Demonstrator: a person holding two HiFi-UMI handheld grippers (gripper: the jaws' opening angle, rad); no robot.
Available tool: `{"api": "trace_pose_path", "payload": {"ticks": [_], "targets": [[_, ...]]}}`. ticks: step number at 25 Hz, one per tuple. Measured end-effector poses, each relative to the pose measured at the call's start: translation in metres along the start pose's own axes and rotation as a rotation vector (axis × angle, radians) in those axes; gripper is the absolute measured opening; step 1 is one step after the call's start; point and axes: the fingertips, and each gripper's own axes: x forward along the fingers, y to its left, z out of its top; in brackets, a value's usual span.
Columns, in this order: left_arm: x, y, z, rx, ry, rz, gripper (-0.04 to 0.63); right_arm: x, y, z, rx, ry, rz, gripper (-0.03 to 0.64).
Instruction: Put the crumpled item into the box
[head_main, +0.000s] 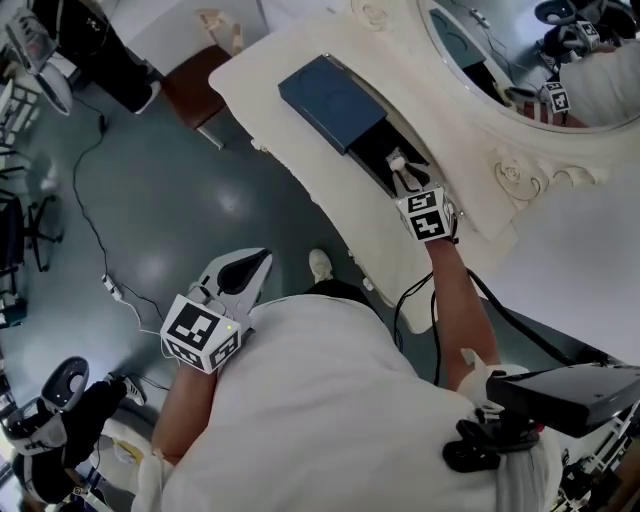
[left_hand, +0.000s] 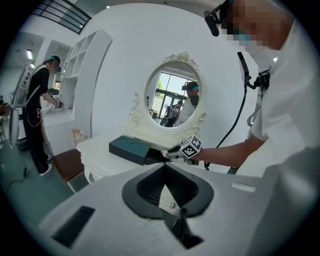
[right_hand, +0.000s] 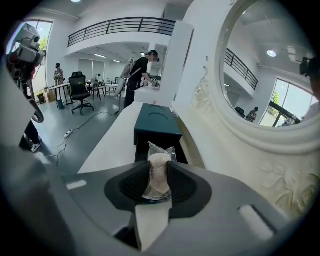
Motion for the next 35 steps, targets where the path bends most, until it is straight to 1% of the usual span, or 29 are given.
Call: {"api": "trace_pose_path", "payload": {"ticks": [9,15,20,26,35], "targets": [[-0.007,0.018,-0.002,-0.044,0.001,0.090,0.002,0.054,-0.007,0.014,-0.075,0.063,0.034,0.109],[-0.007,0.028,-0.002,-0.066,0.003,0.126,0.002,0.083,-0.007,0.012,-0.124,0.117,0.059,0.109],[-0.005,0.032,-0.001,-0.075,0.004,0.136,0.002,0.094,-0.003,0.009,-0.146,0.146,0.077,0.112],[-0.001,0.034,0.001,-0.077,0.001,0.138,0.002,0.099,-0.003,0.010,-0.153,0.152,0.094,0.123],[-0.004,0.032,-0.001,-0.073,-0.004,0.127,0.002,0.094,0.000,0.008,-0.144,0.146,0.101,0.170]]}}
